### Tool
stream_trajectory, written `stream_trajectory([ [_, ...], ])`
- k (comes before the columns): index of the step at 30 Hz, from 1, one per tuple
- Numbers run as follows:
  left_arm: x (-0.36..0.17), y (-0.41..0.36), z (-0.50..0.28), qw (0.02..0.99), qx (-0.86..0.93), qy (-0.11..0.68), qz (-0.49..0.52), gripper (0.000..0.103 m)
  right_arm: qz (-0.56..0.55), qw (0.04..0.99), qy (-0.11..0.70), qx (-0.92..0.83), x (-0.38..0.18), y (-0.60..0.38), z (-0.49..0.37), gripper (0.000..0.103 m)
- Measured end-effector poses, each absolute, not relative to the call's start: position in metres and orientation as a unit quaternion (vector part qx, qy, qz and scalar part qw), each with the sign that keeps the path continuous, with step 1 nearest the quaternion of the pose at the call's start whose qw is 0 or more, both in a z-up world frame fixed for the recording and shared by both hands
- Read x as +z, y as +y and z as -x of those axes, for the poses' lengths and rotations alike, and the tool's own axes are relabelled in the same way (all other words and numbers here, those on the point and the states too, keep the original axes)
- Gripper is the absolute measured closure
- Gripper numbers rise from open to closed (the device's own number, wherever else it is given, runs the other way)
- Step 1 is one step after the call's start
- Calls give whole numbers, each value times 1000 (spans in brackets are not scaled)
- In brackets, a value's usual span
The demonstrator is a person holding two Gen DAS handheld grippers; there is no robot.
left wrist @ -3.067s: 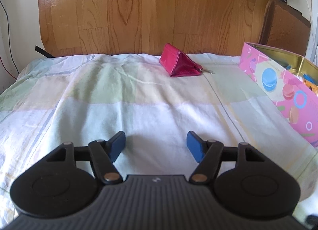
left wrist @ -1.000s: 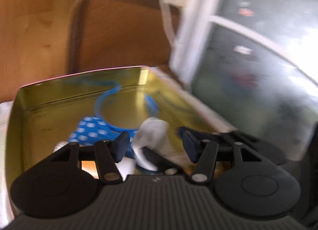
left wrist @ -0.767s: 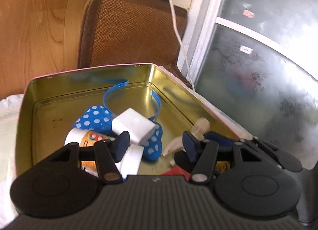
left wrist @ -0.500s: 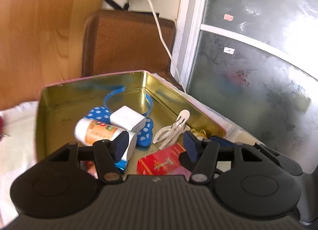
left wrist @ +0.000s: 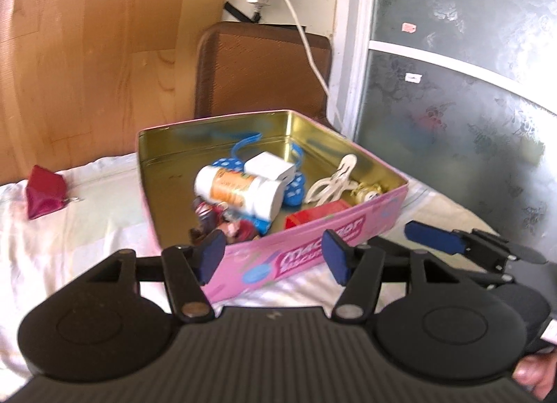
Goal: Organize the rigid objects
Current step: 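Withdraw the right gripper from the pink tin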
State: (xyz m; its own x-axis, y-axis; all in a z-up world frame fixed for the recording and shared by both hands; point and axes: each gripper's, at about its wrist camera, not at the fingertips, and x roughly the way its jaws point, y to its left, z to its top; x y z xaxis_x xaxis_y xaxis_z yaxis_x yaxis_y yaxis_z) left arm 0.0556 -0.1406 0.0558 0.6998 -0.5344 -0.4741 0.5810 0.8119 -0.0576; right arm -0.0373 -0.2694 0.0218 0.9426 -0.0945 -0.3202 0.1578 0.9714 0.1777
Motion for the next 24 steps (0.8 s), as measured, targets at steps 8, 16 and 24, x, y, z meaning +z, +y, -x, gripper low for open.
stream_trajectory([
  [8, 47, -117, -50, 930, -277, 237, -53, 38, -76, 983, 156, -53, 29, -244, 39, 49],
  [16, 38, -82, -55, 939, -249, 232, -52, 33, -42, 985, 160, -36, 37, -206, 28, 47],
  [24, 25, -41, -73, 947, -211, 237, -46, 33, -12, 985, 173, -18, 40, -170, 10, 47],
])
